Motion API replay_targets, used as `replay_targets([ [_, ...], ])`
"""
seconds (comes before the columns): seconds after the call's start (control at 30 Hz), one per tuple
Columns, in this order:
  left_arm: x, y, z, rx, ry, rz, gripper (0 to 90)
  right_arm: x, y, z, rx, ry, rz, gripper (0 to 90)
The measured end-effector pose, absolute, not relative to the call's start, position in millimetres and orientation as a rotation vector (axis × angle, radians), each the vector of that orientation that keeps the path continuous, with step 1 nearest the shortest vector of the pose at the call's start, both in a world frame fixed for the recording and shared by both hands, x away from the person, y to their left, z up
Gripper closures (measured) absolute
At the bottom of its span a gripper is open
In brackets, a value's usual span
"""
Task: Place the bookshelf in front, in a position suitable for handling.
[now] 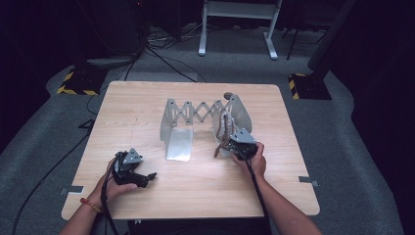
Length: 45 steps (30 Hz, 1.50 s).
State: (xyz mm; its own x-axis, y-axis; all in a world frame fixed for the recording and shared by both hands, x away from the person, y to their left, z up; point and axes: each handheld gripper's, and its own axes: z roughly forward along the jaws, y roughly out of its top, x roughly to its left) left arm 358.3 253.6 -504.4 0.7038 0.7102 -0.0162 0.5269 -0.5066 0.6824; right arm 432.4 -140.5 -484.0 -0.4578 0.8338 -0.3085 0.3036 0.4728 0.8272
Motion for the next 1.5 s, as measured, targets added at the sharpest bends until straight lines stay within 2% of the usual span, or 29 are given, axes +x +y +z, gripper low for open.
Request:
replay_targets([
  [0.27, 358.2, 253.7, -504.4, 2.230, 0.935, 0.349, 10.7, 428.2, -137.1, -484.0, 0.949, 2.021, 0.948, 70.9],
  [0.67, 358.4, 253.2, -504.5, 2.230, 0.937, 0.347, 10.4, 411.2, -157.3, -413.0, 0.879, 1.780, 1.136, 71.0],
  [0.93, 359.0, 253.3, -504.4, 2.234, 0.931, 0.349, 10.3, 413.5, -154.8, -386.1, 0.824, 1.704, 1.144, 71.0],
  [1.07, 359.0, 253.3, -504.4, 2.235, 0.931, 0.349, 10.3, 418.7, -152.6, -390.5, 0.813, 1.710, 1.104, 71.0],
  [1.5, 358.9, 253.3, -504.4, 2.234, 0.931, 0.348, 10.3, 427.8, -141.1, -451.6, 0.838, 1.868, 0.955, 71.1],
])
